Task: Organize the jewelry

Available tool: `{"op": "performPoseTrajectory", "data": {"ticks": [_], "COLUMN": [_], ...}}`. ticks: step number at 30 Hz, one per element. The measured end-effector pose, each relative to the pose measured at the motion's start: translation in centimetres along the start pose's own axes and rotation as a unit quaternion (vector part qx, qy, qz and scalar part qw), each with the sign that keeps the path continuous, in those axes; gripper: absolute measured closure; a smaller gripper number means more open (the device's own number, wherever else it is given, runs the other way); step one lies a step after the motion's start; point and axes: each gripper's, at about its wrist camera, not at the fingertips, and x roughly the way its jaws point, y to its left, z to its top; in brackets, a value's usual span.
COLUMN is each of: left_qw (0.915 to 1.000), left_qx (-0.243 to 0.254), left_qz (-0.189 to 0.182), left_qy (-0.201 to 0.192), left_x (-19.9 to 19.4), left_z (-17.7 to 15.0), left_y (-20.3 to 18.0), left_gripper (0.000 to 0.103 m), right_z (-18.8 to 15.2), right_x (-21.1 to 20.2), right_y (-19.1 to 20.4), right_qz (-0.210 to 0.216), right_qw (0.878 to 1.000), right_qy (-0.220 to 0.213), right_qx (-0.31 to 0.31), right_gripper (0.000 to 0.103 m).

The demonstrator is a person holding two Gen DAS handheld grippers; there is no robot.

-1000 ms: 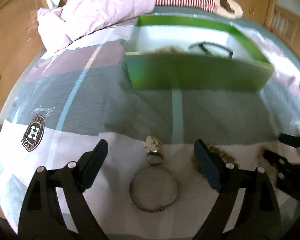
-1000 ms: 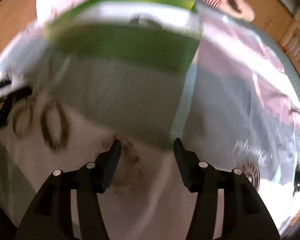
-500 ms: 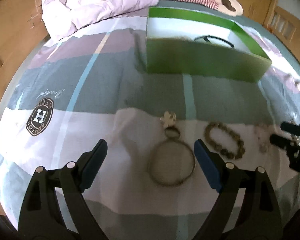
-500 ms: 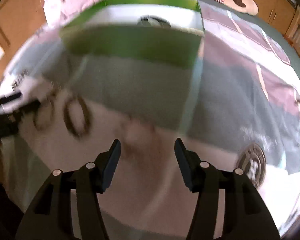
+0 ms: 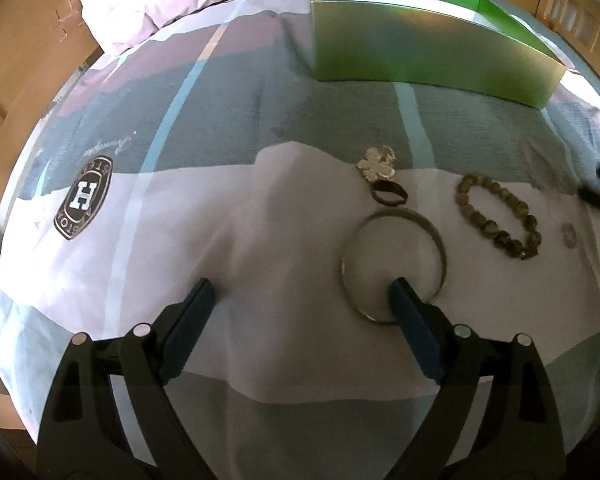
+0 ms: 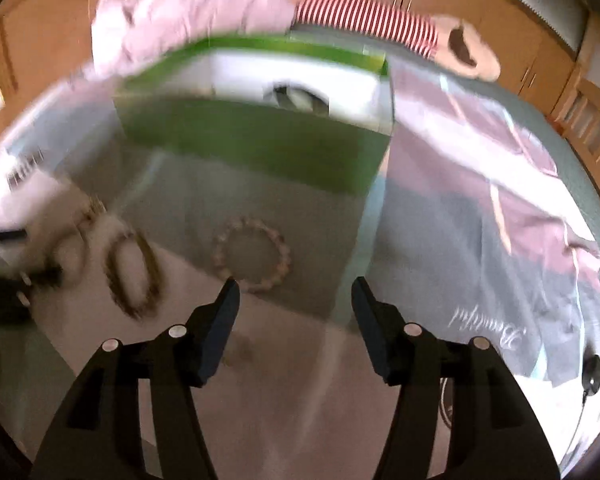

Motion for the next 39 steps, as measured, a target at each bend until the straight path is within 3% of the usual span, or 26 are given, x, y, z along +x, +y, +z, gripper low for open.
{"op": "performPoseTrajectory", "data": {"ticks": [2,4,8,12,17,24,28,39], "left_qw": [1.0,0.9998,0.9993,0.9988,0.9976,0.9928,0.9925,0.9924], "left_qx": [0.005,0.016,0.018,0.015,-0.003,0.002,0.004,0.017], "left_qz": [-0.005,-0.006,-0.033,-0.04,-0.043,-0.05,-0.062,-0.068], "left_qy": [0.003,0.002,-0.004,-0.025,-0.054,-0.109,-0.105,-0.101], "left_x": [-0.1,-0.4,-1.4,-2.4,-3.6,-5.0,-4.8,-4.3], "left_z": [-0.4,-0.9,-1.2,-1.0,-0.9,-0.8,-1.0,-0.9], "left_y": [-0.2,-0.6,-1.1,-1.6,-1.0,-0.8,-1.1,-2.5], "left_gripper": [0.014,0.014,0.016,0.016,0.016,0.016,0.016,0.016], "right_z": [0.0,-0.7,-2.3,-3.3,-3.3,-3.3,-3.8,-4.6], "right_x": [-0.4,0.0,0.0,-0.1,0.2,-4.0,-3.2,-2.5], "right_y": [-0.1,-0.5,0.3,2.4,2.0,2.4,2.5,2.3], "right_qz": [0.0,0.005,0.052,0.039,0.056,0.066,0.075,0.074], "right_qw": [1.0,0.999,0.996,0.998,0.996,0.995,0.995,0.994], "right_qy": [0.004,0.035,0.061,0.045,0.039,-0.001,0.021,0.032], "right_qx": [-0.001,0.012,0.046,0.027,0.057,0.069,0.068,0.069], "right_gripper": [0.045,0.045,0.045,0.045,0.045,0.045,0.045,0.045]}}
